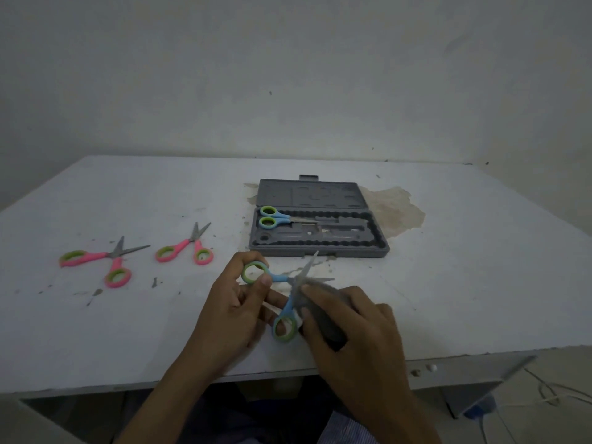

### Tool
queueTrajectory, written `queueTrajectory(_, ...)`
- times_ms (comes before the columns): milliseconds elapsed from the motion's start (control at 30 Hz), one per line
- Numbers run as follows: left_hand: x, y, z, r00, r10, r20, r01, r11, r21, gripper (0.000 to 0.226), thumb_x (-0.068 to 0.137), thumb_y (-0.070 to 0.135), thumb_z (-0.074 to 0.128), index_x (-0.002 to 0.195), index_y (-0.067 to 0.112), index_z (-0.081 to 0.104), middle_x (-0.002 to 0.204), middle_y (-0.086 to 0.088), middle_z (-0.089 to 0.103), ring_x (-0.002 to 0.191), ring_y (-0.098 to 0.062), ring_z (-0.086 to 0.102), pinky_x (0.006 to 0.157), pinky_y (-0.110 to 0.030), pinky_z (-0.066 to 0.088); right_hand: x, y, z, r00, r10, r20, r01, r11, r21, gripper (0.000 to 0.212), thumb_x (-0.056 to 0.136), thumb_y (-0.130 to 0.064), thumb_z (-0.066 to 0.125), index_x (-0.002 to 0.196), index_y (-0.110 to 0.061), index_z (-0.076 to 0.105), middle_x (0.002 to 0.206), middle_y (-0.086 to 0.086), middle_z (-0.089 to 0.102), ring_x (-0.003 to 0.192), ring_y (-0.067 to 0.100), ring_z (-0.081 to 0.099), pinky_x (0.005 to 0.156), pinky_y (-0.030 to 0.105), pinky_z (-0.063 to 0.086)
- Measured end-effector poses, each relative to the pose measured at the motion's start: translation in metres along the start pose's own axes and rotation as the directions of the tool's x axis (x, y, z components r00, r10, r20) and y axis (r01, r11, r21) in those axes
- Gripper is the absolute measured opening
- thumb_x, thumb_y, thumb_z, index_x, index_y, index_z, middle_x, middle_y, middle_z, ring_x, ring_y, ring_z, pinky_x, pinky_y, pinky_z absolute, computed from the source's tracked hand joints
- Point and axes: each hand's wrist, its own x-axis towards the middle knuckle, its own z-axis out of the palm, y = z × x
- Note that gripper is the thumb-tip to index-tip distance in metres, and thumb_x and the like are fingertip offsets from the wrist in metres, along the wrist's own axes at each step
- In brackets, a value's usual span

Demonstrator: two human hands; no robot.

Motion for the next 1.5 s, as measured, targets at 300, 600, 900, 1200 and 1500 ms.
queueTrajectory(300, -0.002, 0.003, 0.001, 0.999, 0.023, 0.037, -0.024, 0.999, 0.030, 0.008, 0.099, 0.017, 0.049, 0.103, 0.021, 0.055, 0.071, -0.018, 0.070, 0.051, -0.017, 0.062, 0.042, -0.020, 0.045, 0.010, 0.005, -0.011, 0.994, -0.096, 0.060, 0.099, 0.994, -0.051, 0.032, 0.088, -0.043, 0.057, 0.119, -0.035, 0.062, 0.099, -0.004, 0.059, 0.081, 0.012, 0.052, 0.067, 0.030, 0.037)
queueTrajectory(600, -0.002, 0.018, -0.004, 0.967, 0.194, 0.163, -0.245, 0.883, 0.401, 0.014, 0.097, 0.030, 0.048, 0.103, 0.043, 0.050, 0.080, 0.012, 0.074, 0.059, -0.011, 0.070, 0.052, -0.019, 0.055, 0.048, 0.019, -0.038, 0.957, -0.260, 0.125, 0.267, 0.963, -0.040, 0.040, 0.093, -0.043, 0.054, 0.130, -0.027, 0.056, 0.114, 0.004, 0.048, 0.081, 0.010, 0.043, 0.069, 0.030, 0.045)
queueTrajectory(900, -0.003, 0.025, -0.014, 0.885, 0.393, 0.251, -0.462, 0.668, 0.583, 0.022, 0.094, 0.051, 0.039, 0.116, 0.047, 0.040, 0.080, 0.008, 0.075, 0.062, -0.006, 0.070, 0.052, -0.028, 0.058, 0.072, 0.003, -0.039, 0.812, -0.307, 0.497, 0.480, 0.836, -0.267, 0.041, 0.092, -0.054, 0.033, 0.122, -0.031, 0.050, 0.117, 0.001, 0.052, 0.076, 0.018, 0.057, 0.065, 0.032, 0.035)
queueTrajectory(1200, -0.003, 0.019, -0.019, 0.890, 0.354, 0.288, -0.456, 0.669, 0.587, 0.018, 0.095, 0.042, 0.044, 0.108, 0.054, 0.042, 0.079, 0.018, 0.073, 0.066, 0.001, 0.070, 0.057, -0.027, 0.060, 0.086, 0.029, -0.056, 0.722, -0.330, 0.608, 0.573, 0.778, -0.257, 0.031, 0.095, -0.050, 0.029, 0.099, -0.031, 0.054, 0.095, -0.009, 0.052, 0.068, 0.009, 0.049, 0.064, 0.030, 0.039)
queueTrajectory(1500, -0.010, 0.021, -0.027, 0.931, 0.272, 0.245, -0.366, 0.709, 0.603, 0.016, 0.098, 0.045, 0.036, 0.107, 0.058, 0.038, 0.072, 0.019, 0.071, 0.058, -0.002, 0.070, 0.054, -0.024, 0.059, 0.077, 0.040, -0.073, 0.859, -0.210, 0.467, 0.347, 0.909, -0.229, 0.044, 0.093, -0.061, 0.030, 0.126, -0.036, 0.045, 0.116, -0.013, 0.044, 0.076, 0.001, 0.046, 0.071, 0.017, 0.036)
